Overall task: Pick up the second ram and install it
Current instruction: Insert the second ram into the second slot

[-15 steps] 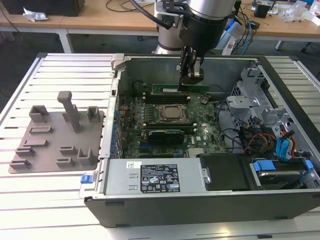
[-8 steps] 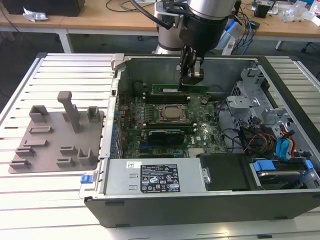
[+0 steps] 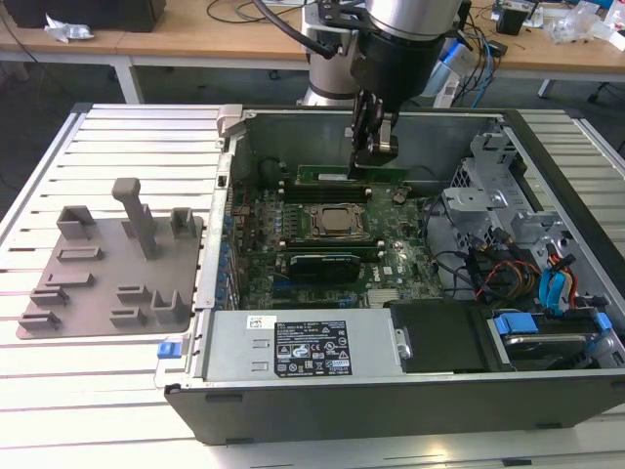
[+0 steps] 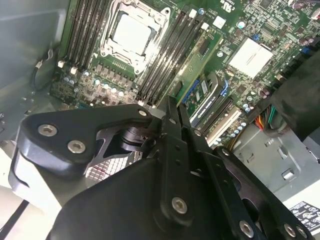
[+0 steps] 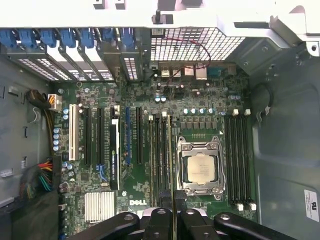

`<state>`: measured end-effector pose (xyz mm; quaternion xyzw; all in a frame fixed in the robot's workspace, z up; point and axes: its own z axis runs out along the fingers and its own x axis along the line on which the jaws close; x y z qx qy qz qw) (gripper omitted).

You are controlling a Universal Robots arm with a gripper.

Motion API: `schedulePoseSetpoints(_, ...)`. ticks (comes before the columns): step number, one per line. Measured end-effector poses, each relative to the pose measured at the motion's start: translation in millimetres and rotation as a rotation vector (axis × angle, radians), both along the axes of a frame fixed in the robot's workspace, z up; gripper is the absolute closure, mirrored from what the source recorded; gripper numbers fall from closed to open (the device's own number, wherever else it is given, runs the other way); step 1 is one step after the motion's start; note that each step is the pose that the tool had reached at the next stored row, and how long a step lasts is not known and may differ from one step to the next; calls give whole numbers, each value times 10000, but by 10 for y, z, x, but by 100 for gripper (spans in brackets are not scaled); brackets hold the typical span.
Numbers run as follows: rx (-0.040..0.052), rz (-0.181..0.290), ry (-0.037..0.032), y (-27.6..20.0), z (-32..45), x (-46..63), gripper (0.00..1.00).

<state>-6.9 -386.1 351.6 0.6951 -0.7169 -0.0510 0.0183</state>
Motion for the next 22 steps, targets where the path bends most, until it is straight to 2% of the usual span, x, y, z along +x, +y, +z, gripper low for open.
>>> schedulePoseSetpoints(2, 1, 0, 0, 0, -53, 0, 87)
schedulePoseSetpoints(4, 0, 0, 0, 0, -182, 0, 87)
schedulePoseSetpoints(8, 0, 0, 0, 0, -318, 0, 87)
schedulePoseSetpoints(10, 0, 0, 0, 0, -348, 0, 87)
schedulePoseSetpoints(14, 0, 0, 0, 0, -477, 0, 87)
schedulePoseSetpoints(22, 1, 0, 0, 0, -639, 0, 87)
